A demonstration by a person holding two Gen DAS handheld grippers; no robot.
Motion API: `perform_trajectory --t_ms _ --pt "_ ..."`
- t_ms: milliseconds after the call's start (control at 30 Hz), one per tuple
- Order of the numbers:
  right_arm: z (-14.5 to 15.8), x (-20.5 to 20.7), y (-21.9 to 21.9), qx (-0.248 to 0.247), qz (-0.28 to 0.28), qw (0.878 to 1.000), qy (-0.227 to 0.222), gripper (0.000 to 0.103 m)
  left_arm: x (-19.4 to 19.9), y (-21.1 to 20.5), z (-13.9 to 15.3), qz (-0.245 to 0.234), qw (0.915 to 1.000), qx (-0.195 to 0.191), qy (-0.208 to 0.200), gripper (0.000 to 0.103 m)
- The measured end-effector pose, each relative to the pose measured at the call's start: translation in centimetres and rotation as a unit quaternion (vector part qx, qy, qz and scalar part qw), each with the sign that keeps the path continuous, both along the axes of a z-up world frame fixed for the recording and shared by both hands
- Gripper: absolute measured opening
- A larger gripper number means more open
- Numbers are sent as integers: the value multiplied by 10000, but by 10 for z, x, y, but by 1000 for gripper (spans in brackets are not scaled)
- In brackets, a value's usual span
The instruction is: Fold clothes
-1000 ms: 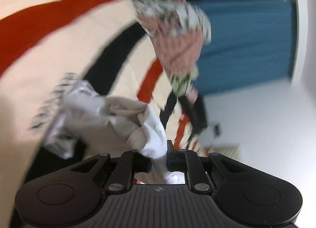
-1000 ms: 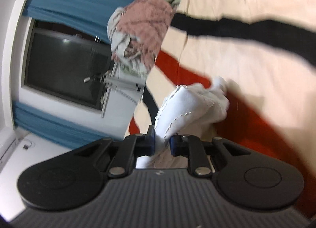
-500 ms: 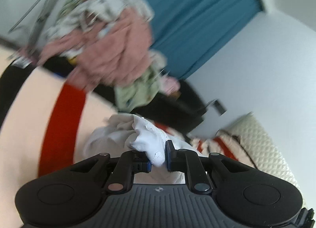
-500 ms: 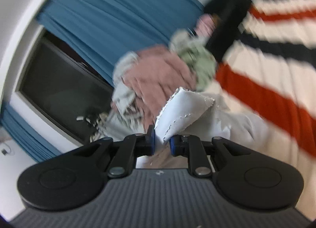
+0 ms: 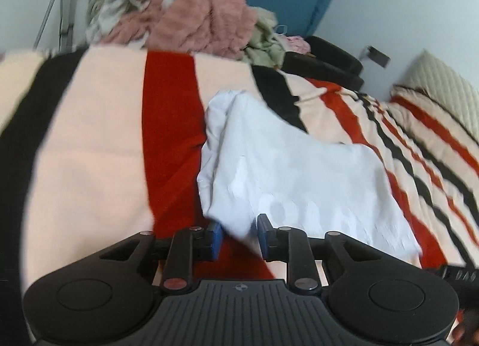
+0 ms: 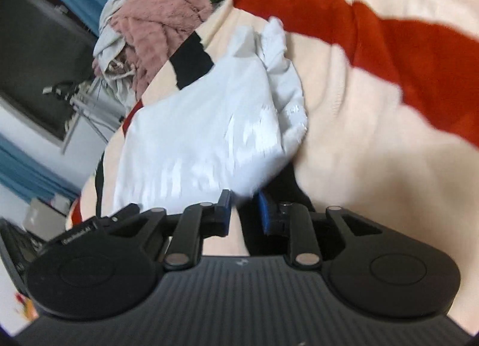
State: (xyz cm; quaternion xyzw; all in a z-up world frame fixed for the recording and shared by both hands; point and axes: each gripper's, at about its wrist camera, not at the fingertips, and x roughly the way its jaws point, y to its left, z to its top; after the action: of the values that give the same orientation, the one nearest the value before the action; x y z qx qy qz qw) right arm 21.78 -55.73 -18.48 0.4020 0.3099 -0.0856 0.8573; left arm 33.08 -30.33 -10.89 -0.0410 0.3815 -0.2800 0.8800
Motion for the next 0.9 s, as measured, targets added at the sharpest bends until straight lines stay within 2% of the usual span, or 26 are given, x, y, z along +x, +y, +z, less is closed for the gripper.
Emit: perform_trajectory --t_ms 100,133,233,267,300,333,367,433,533,733,900 --pt "35 -18 14 -446 195 9988 81 25 -25 5 32 -115 9996 125 -218 42" --pt "52 -24 19 -585 246 9980 4 25 -34 8 47 -136 9994 89 -307 48" --pt "101 -45 32 -920 386 9945 -332 25 -67 20 94 -177 9978 0 -638 56" --pt "116 -53 37 -1016 416 9930 -438 33 -82 26 110 -211 9968 -30 -769 58" --pt "131 -62 42 -1112 445 9913 -545 43 -97 32 125 -238 9956 -58 -905 65" --pt "147 -71 47 -1213 469 9893 -654 72 -112 38 139 -237 9942 -83 -1046 76" --pt "160 -83 56 -1331 473 9869 -779 94 -129 45 153 -230 9928 -109 -1167 82" --pt "182 -106 73 -1627 512 9804 -989 91 -164 56 177 -238 9896 -148 -1412 94" --pt "205 -141 96 -2030 460 9705 -1216 91 -214 73 206 -264 9842 -196 -1740 102" --pt "226 -199 138 -2533 387 9546 -1519 91 -293 109 226 -248 9769 -272 -2107 102" --pt "222 -231 167 -2889 208 9420 -1695 91 -336 137 218 -140 9738 -249 -2257 103"
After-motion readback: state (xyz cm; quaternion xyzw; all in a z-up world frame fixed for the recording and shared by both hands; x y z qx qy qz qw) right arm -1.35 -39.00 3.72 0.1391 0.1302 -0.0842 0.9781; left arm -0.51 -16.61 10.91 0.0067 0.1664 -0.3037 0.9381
